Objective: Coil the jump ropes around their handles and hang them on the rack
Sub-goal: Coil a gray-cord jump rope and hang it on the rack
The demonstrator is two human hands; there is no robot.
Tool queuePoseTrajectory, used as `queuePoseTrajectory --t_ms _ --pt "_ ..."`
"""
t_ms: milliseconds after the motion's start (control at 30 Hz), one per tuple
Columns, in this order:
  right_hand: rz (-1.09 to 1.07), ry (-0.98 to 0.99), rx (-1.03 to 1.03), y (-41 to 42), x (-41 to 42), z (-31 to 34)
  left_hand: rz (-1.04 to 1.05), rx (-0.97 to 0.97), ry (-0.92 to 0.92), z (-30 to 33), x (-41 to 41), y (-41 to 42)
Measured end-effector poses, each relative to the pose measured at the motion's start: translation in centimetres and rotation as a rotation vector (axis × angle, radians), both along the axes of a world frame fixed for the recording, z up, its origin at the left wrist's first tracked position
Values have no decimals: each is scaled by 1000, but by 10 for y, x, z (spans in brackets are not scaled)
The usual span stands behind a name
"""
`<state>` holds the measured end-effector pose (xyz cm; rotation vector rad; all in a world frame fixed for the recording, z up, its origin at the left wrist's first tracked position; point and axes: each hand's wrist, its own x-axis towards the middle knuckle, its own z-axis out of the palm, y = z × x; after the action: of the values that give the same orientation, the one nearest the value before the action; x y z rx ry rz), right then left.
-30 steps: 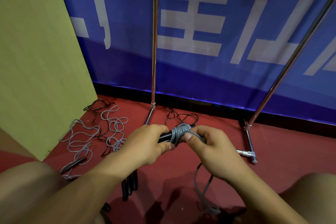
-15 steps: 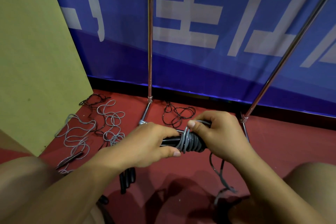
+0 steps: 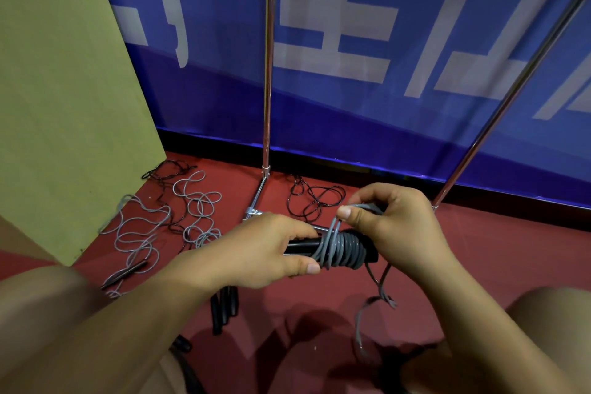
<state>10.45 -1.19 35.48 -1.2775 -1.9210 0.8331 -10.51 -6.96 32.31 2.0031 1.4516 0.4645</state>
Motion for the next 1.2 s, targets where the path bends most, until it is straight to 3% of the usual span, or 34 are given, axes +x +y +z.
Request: queuePoseTrajectory --t_ms 267,433,600,733,867,1100,1200 --pt "-19 -14 39 -6 -1 -1 -13 -115 29 3 1 -3" --pt "15 -29 5 -4 -1 0 -76 -141 -72 7 1 -6" --pt "97 168 -242 0 3 7 -140 -261 -274 15 -1 -11" --pt "178 455 -557 1 3 11 -212 -279 -419 22 -1 -14" --pt "251 595 -729 1 1 13 -261 -290 -543 26 -2 -16" --pt "168 477 -572 -4 -13 -4 -121 -196 -762 23 1 -15" --pt "135 442 -591 -9 -18 -7 -6 -129 -773 19 5 -12"
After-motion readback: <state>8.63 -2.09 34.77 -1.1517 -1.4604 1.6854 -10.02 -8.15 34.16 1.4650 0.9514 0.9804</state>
